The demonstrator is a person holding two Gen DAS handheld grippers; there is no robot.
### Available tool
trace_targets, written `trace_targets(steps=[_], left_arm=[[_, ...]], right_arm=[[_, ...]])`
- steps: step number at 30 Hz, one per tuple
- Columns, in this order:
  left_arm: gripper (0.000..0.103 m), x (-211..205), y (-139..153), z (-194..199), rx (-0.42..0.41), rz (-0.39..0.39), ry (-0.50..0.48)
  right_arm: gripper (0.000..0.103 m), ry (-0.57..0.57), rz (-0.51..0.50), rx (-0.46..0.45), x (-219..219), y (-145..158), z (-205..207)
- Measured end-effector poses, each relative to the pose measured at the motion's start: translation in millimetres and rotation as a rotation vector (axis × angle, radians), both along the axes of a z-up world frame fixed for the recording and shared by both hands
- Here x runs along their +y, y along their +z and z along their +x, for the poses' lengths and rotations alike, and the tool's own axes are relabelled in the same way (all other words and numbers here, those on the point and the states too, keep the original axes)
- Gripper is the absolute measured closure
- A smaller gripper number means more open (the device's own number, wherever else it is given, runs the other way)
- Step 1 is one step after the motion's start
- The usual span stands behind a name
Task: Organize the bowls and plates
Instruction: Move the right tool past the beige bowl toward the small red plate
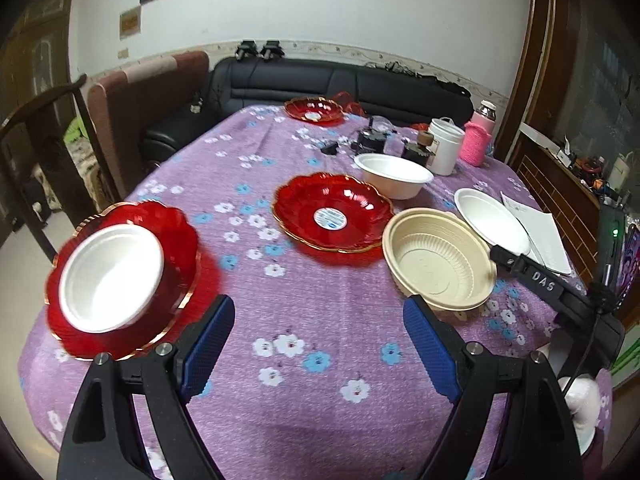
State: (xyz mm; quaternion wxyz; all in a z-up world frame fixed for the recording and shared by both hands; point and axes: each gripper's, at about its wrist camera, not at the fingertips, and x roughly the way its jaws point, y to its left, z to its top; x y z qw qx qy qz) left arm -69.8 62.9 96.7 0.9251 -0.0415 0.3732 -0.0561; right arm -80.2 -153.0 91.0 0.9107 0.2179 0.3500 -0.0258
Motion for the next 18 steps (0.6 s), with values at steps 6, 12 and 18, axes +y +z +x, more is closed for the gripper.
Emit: trace_targets(steps=[6, 12, 18], left_arm=[[0.017, -8, -16, 12, 0.048, -0.019, -0.016], [0.017, -6, -23, 22, 0.080, -0.042, -0.008], [0.017, -7, -31, 44, 0.145, -0.097, -0.011]], right_arm=[[0.055, 0.045, 0.056, 0.076, 8, -21, 24], [0.086, 0.078, 0.232, 0.123, -4, -43, 32], [0.090, 0.156, 0.331, 0.140, 0, -49, 24]])
